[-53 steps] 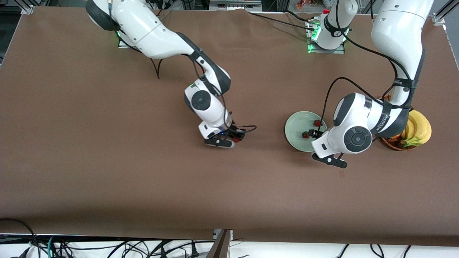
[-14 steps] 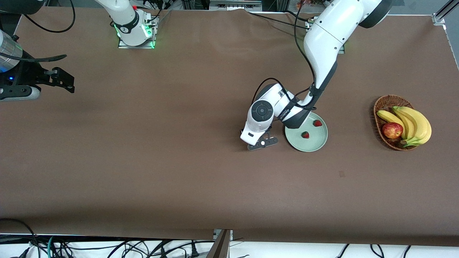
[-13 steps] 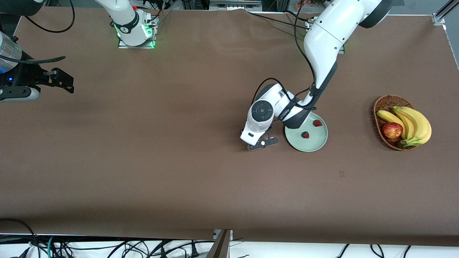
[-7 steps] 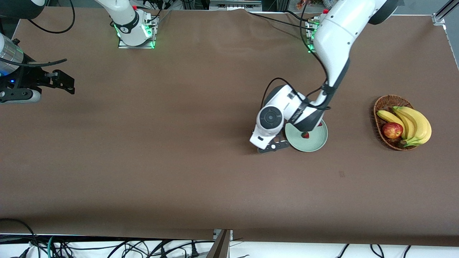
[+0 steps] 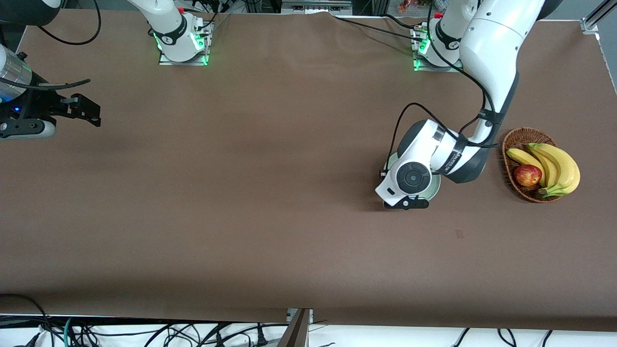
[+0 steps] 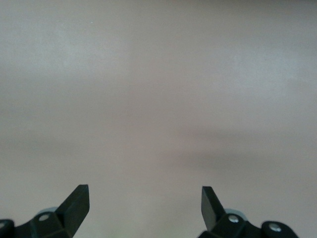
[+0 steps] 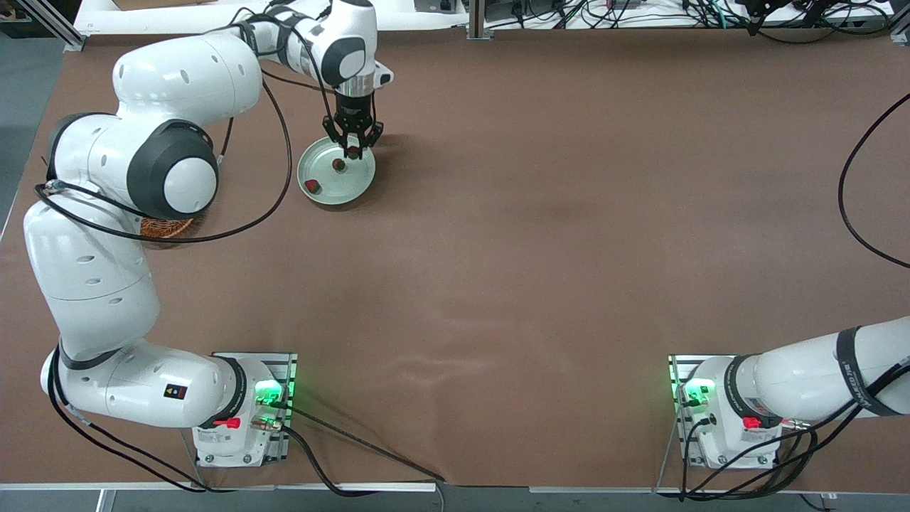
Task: Collect all strawberries into plate
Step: 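Lower the strawberry onto the plate and open the left gripper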
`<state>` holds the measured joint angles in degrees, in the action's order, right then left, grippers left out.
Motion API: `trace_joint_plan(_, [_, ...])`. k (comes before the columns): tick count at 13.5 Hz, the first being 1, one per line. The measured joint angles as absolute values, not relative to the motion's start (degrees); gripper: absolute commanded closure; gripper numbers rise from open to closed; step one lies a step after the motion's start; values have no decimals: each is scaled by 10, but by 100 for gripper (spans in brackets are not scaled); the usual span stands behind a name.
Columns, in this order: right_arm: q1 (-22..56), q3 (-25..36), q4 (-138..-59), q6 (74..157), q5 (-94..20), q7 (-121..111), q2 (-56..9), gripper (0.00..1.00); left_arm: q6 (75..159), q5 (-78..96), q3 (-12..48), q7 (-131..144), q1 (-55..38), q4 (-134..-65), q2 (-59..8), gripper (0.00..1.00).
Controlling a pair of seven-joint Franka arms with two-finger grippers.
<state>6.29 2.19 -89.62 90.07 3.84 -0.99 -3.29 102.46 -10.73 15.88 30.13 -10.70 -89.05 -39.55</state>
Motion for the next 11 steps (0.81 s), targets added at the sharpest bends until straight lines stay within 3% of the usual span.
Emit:
trace_joint_plan(1, [63,22,-896,901,38,-10,-33,0,1034,-107,160,301,-109,-904,-396,98])
trace_joint_plan(3, [63,21,-896,901,38,-10,-33,0,1039,-107,162,301,-109,-914,-397,85])
trace_joint_plan(5, [64,21,-896,901,38,-10,-33,0,1040,-107,162,301,-109,-914,-396,21])
trace_joint_plan(6, [64,21,-896,901,38,-10,-33,0,1041,-107,162,300,-108,-913,-396,1])
trace_joint_plan(11, [64,21,-896,901,38,-10,-33,0,1042,-107,161,298,-105,-908,-391,0])
